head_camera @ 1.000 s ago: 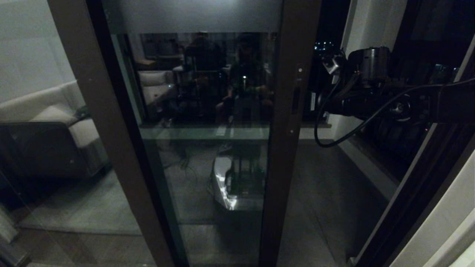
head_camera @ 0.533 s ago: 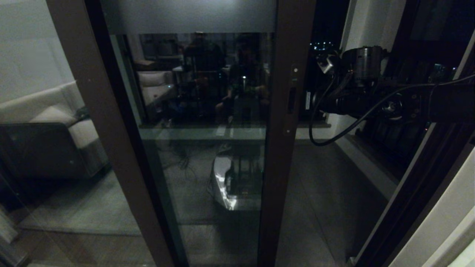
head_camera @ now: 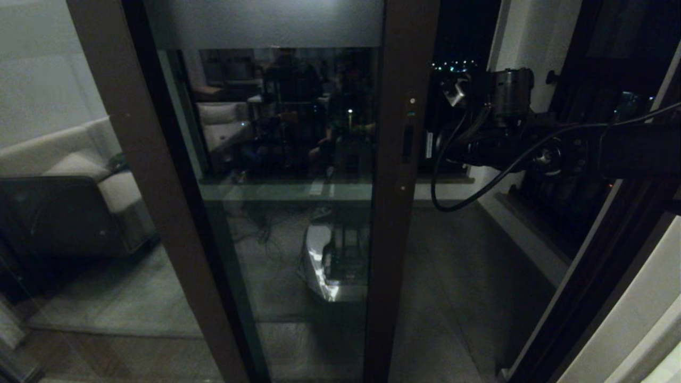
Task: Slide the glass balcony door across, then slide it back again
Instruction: Open the slid door
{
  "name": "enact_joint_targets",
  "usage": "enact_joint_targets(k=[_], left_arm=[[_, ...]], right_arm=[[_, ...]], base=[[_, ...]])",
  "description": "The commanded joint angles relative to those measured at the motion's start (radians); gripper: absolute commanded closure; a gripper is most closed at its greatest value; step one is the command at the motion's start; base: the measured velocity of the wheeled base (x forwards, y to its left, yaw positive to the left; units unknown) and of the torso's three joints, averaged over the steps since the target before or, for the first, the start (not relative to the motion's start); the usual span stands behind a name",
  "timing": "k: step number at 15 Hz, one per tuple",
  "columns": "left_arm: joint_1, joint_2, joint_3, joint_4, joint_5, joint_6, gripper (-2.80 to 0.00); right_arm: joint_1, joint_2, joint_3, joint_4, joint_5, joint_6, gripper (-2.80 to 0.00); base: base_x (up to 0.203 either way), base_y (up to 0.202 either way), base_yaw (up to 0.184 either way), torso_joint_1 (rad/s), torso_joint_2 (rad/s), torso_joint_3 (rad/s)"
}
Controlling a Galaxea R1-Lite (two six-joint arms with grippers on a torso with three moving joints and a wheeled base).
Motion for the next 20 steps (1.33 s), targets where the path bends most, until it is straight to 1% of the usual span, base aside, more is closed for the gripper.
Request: enact_joint_targets(k=[1, 7, 10, 17, 20], left_arm=[[0.000, 0.000, 0.000, 0.000, 0.000, 0.000, 0.00], [0.000, 0.000, 0.000, 0.000, -0.001, 0.000, 0.00], [0.000, 0.000, 0.000, 0.000, -0.001, 0.000, 0.00], [0.000, 0.000, 0.000, 0.000, 0.001, 0.000, 0.00], [0.000, 0.000, 0.000, 0.000, 0.001, 0.000, 0.00]], right_arm=[[0.012, 0.005, 0.001, 0.004, 0.003, 0.000, 0.00], [0.043, 0.035, -0.025, 0.004, 0.000, 0.000, 0.00], [0.065, 0.075, -0.062, 0.004, -0.035, 0.000, 0.00], [0.106, 0.103, -0.085, 0.004, -0.037, 0.001, 0.00], [0.115, 0.124, -0.117, 0.005, -0.037, 0.002, 0.00]], base=[[0.000, 0.000, 0.000, 0.000, 0.00, 0.000], [0.000, 0.000, 0.000, 0.000, 0.00, 0.000], [0.000, 0.000, 0.000, 0.000, 0.00, 0.000], [0.000, 0.000, 0.000, 0.000, 0.00, 0.000], [0.000, 0.000, 0.000, 0.000, 0.00, 0.000]])
